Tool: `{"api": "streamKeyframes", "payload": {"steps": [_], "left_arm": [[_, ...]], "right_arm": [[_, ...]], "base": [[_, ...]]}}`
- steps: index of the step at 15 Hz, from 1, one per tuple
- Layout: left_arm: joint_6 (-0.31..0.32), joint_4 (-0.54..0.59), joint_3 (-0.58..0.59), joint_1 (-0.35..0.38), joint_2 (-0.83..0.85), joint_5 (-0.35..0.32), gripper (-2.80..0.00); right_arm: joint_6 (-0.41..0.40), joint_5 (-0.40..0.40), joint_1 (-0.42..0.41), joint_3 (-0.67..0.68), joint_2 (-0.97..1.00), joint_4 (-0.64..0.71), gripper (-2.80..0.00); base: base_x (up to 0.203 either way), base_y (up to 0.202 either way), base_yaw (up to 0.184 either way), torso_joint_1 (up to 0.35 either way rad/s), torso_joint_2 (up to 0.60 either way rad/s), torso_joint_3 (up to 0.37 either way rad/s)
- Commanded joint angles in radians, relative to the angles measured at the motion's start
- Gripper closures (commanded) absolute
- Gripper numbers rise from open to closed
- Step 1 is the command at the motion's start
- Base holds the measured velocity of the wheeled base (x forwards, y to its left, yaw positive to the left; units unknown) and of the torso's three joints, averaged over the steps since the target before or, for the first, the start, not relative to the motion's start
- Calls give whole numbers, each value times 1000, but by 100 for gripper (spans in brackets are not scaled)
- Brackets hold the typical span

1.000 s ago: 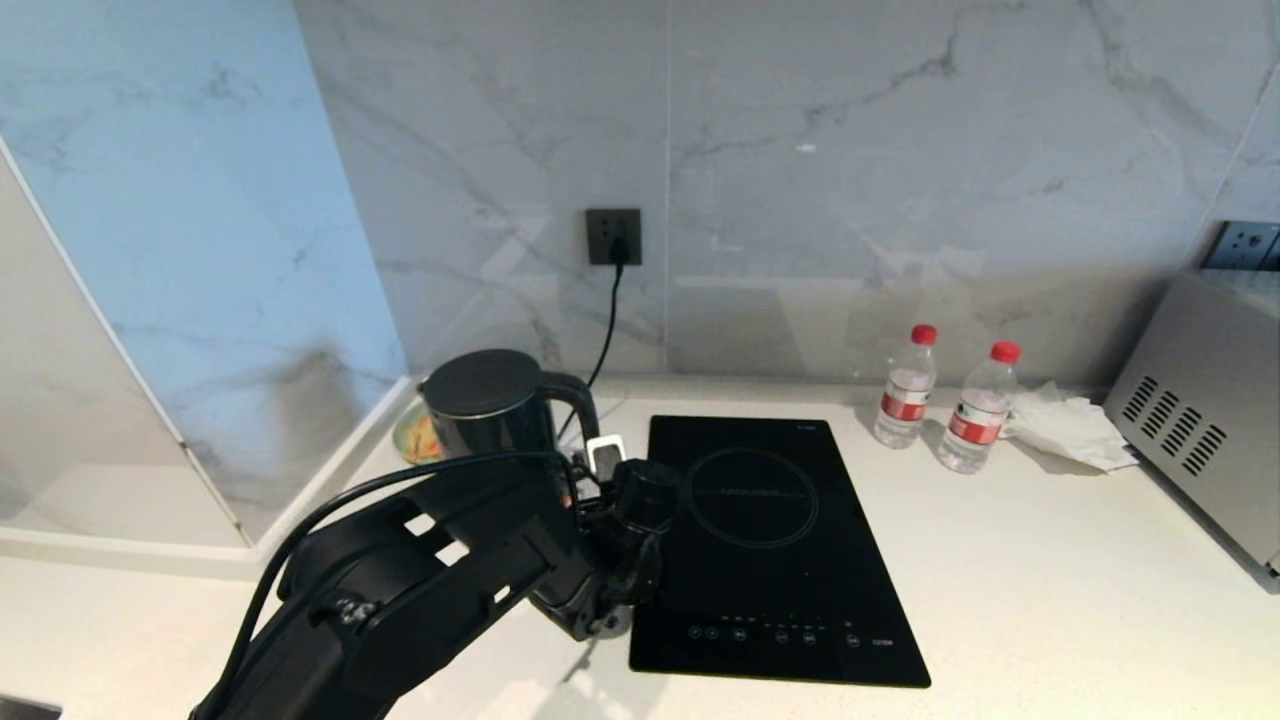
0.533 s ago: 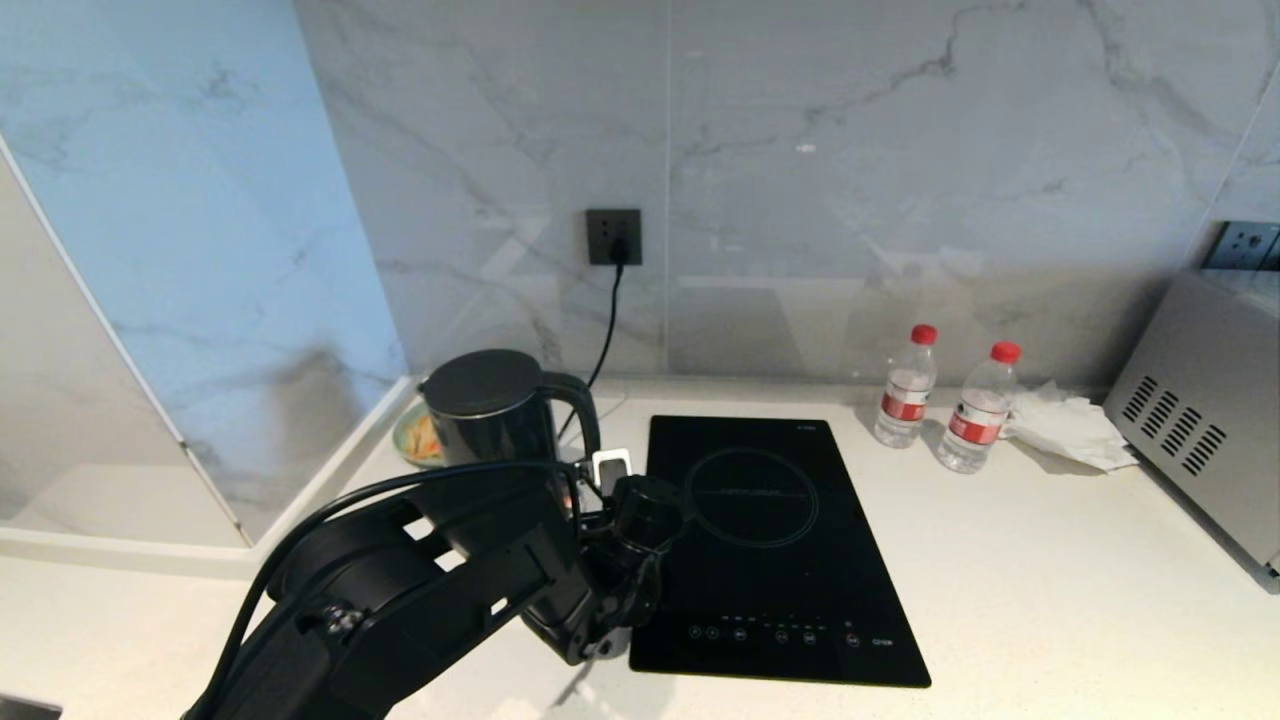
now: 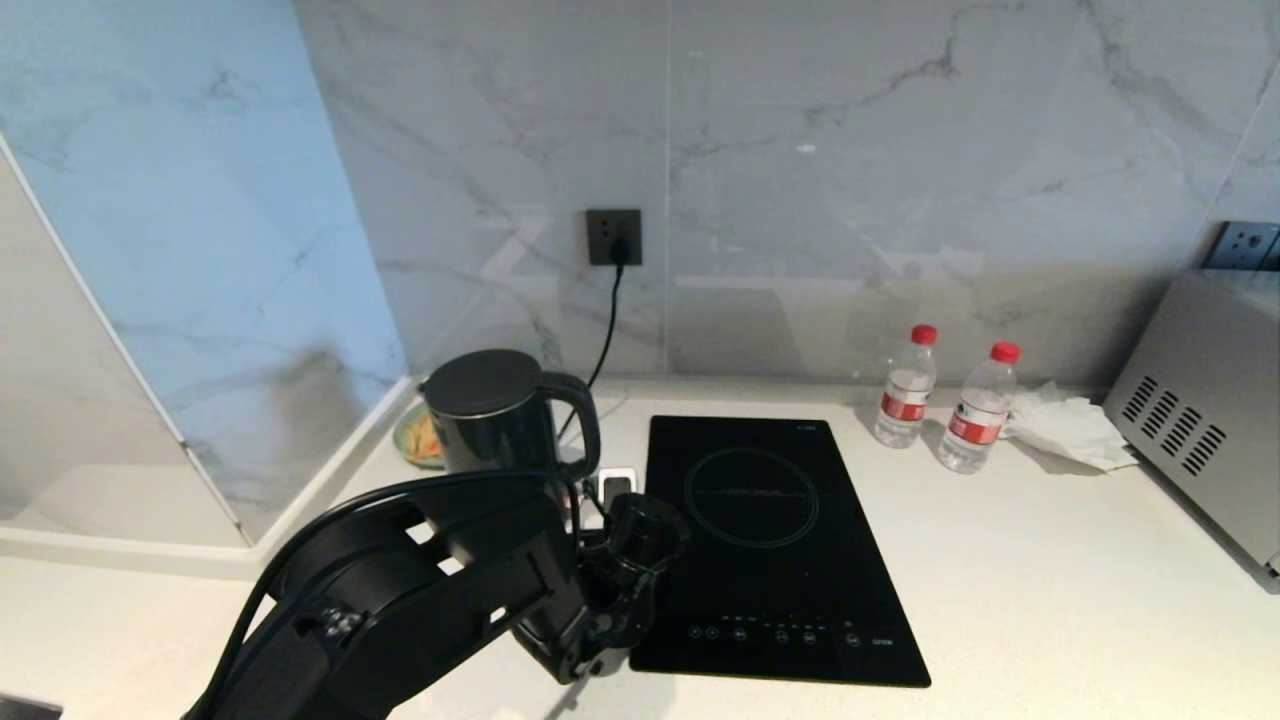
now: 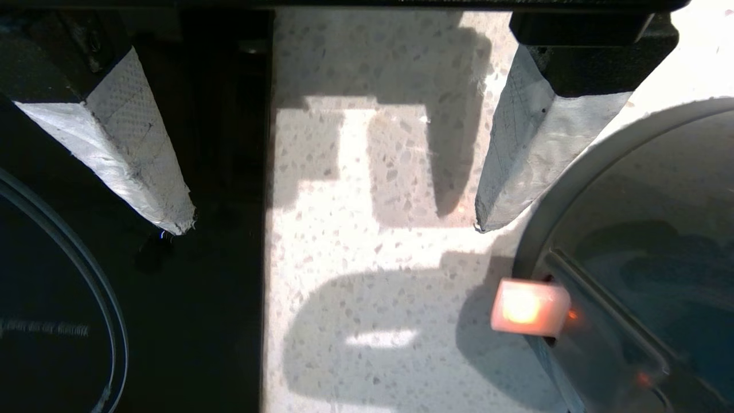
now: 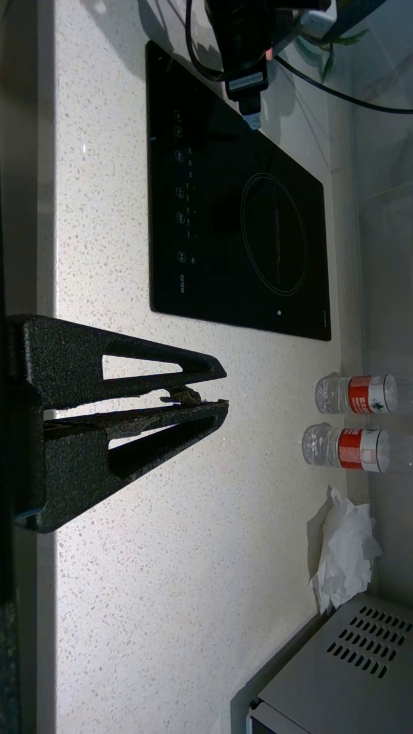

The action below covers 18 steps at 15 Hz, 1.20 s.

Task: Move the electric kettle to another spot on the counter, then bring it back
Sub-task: Finish boiling water

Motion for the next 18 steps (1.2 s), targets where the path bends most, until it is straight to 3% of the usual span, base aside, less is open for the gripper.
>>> {"api": "streamKeyframes", "payload": {"steps": [1, 4, 6, 12, 18], "left_arm": [[13, -3, -1, 0, -1, 5, -280], [79, -3, -4, 3, 0, -6, -280], [92, -1, -9, 3, 1, -57, -280], [99, 23, -76, 14, 23, -53, -280], [99, 48, -72, 19, 19, -25, -280]], "right_arm": [[0, 0, 0, 0, 0, -1, 0], [0, 0, 0, 0, 0, -1, 0], [0, 0, 0, 0, 0, -1, 0], [0, 0, 0, 0, 0, -1, 0], [0, 0, 0, 0, 0, -1, 0]], "base": [[0, 0, 0, 0, 0, 0], [0, 0, 0, 0, 0, 0], [0, 0, 0, 0, 0, 0], [0, 0, 0, 0, 0, 0], [0, 0, 0, 0, 0, 0]]}}
